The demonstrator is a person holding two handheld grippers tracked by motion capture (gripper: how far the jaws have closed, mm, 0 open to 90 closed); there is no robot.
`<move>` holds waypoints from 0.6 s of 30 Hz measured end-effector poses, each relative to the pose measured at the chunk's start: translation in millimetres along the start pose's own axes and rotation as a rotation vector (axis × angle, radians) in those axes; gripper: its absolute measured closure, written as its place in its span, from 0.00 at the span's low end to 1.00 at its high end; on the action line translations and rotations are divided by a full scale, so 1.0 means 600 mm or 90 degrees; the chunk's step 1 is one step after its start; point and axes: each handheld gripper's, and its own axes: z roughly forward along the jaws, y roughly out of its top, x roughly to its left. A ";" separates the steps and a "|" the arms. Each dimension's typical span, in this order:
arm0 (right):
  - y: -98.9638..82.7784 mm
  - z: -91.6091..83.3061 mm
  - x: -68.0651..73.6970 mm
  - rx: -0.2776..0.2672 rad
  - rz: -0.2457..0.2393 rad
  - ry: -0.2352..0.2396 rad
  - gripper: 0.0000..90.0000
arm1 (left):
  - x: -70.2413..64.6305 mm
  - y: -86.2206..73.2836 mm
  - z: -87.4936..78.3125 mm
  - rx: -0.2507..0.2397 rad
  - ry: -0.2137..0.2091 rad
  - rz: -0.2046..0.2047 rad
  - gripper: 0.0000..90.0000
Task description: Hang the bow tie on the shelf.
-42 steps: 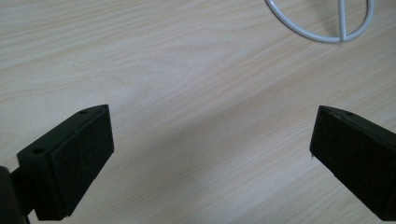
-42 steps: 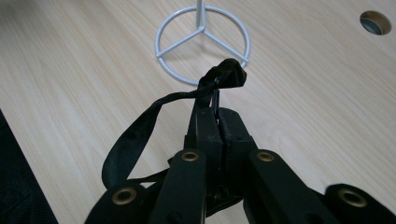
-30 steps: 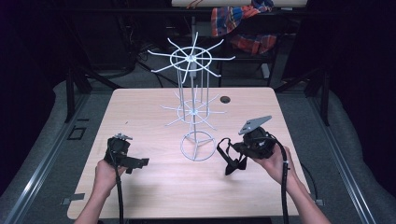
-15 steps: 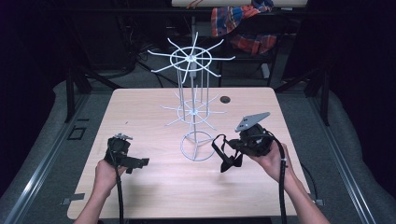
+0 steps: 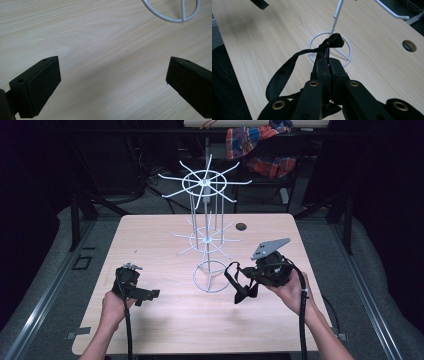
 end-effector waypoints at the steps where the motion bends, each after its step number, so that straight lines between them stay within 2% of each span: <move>1: 0.001 -0.002 0.001 0.002 -0.001 0.001 0.98 | 0.000 0.000 0.000 0.000 0.000 0.000 0.00; 18: 0.018 -0.016 0.018 -0.022 -0.022 0.006 0.98 | 0.000 0.001 0.002 0.006 -0.002 0.005 0.00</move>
